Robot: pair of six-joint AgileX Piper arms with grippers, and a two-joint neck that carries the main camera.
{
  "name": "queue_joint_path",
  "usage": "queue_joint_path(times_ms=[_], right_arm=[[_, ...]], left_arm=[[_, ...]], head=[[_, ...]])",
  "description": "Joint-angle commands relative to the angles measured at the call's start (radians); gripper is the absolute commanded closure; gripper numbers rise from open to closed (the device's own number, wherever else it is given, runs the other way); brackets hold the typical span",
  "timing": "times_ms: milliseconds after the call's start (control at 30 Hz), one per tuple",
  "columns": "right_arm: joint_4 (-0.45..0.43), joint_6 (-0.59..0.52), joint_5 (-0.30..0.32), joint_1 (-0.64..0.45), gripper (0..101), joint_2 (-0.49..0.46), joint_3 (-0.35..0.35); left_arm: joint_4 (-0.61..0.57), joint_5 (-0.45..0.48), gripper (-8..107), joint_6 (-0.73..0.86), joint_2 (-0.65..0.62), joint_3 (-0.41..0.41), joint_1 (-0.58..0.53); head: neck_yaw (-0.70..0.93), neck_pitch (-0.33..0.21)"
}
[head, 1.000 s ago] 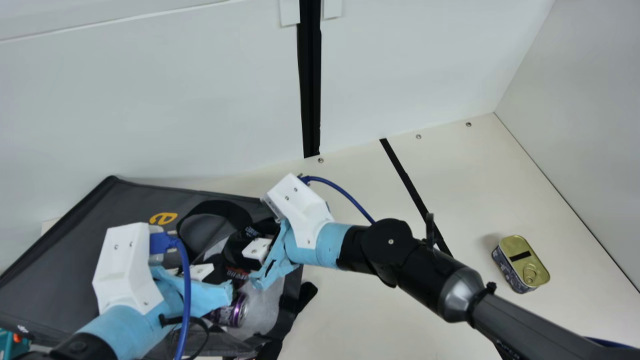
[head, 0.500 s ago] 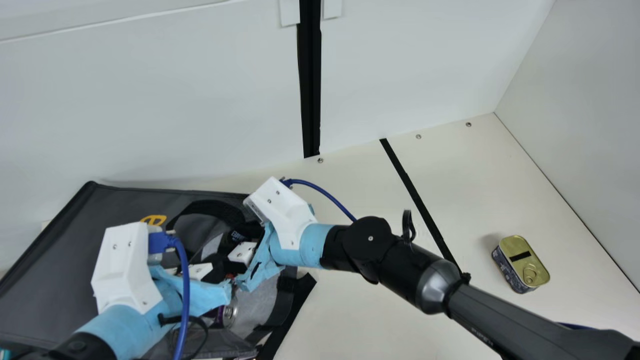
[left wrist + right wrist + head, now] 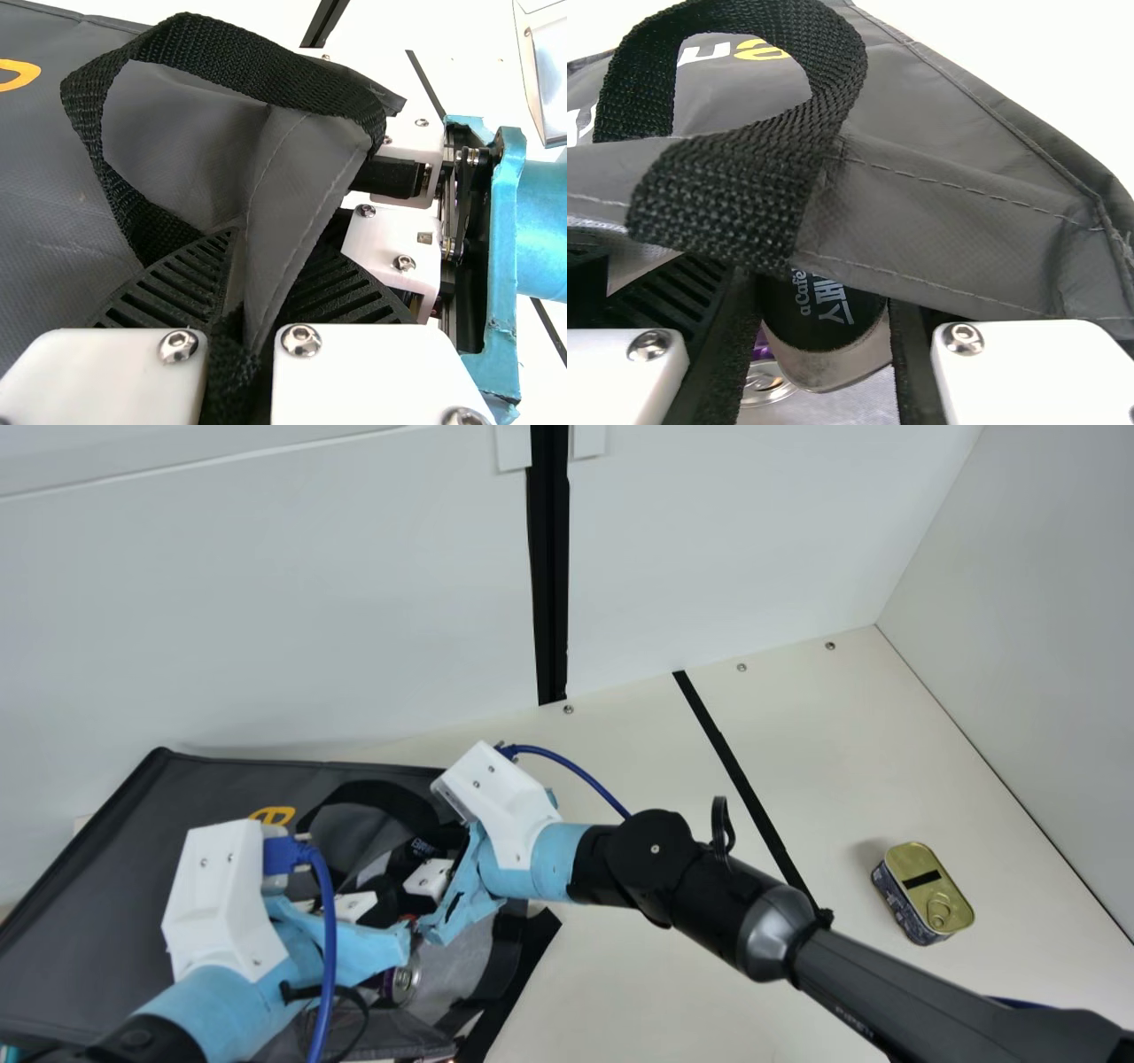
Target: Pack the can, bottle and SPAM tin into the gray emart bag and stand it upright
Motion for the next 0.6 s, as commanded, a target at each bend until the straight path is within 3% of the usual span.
queue_joint_path(times_ms=[0,300,567], right_arm=[[-0.005,0.001,0.003,-0.001,38,-0.003,0.003],[-0.026,0.016,0.007,-0.001,8,-0.016,0.009],[-0.041,0.023,0.014,-0.007,6,-0.039,0.02]], left_arm=[[0.0,0.0,107,0.0,0.0,0.0,0.0],[0.002,0.004,107,0.0,0.0,0.0,0.0],[0.007,0.012,107,0.0,0.0,0.0,0.0]], head=[[-0.001,-0.023],[-0.001,-0.023],[-0.001,-0.023]])
